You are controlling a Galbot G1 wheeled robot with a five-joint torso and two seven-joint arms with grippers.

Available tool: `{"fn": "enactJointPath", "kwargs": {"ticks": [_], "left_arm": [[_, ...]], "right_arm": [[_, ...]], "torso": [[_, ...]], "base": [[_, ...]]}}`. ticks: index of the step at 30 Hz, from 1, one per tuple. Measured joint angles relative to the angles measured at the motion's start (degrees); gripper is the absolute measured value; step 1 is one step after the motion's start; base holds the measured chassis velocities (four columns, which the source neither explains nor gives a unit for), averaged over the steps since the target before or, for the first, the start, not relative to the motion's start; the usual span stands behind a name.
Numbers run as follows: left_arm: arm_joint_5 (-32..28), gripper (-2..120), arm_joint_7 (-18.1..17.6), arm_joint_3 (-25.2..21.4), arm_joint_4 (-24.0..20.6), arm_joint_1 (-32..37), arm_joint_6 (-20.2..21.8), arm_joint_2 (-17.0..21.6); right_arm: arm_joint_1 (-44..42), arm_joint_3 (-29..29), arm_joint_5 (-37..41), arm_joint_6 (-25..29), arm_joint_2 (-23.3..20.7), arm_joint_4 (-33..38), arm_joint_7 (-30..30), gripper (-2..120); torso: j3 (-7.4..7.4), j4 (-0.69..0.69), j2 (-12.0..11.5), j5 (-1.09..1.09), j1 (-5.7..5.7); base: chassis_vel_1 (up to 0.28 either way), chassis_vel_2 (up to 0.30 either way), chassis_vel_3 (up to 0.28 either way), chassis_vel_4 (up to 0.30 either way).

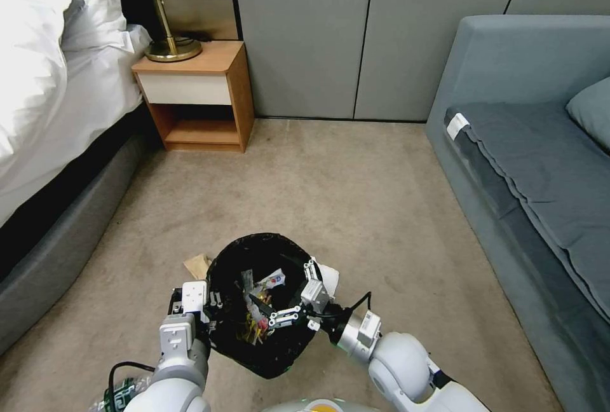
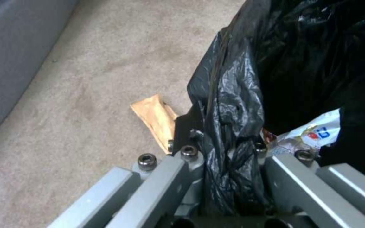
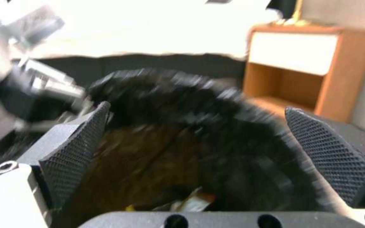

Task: Pick up the trash bin, then pick up the garbage from the floor and place it into the trash bin.

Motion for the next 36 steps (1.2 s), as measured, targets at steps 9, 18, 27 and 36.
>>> {"fn": "enactJointPath", "kwargs": {"ticks": [9,18,27,36], "left_arm": [[-0.6,3,0.0,-1.6,1.5,-1.5,-0.2,0.5],[-1.4,3,0.1,-1.8,2.0,-2.7,-0.2,0.7],[-1.5,3,0.0,-2.2,1.1,-1.9,-0.2,0.6],[-1.3,3,-0.2,-4.0,-0.5,-0.6,-0.4,0.3]], "right_arm": [[-13.1,9.2,-4.2,1.2,2.9,13.1,11.2,100],[-24.8,20.2,-5.1,7.7,7.5,12.8,15.5,100],[-22.5,19.6,-3.2,6.1,8.1,5.3,17.4,100],[-11.3,15.3,0.7,-3.1,7.0,-1.0,19.0,100]], "torso": [[0.0,-0.02,0.0,0.0,0.0],[-0.01,-0.02,0.0,-0.01,0.0],[0.0,-0.01,0.0,0.0,0.0],[0.0,-0.01,0.0,0.0,0.0]], "base": [[0.0,0.0,0.0,0.0],[0.0,0.0,0.0,0.0],[0.0,0.0,0.0,0.0],[0.0,0.0,0.0,0.0]]}}
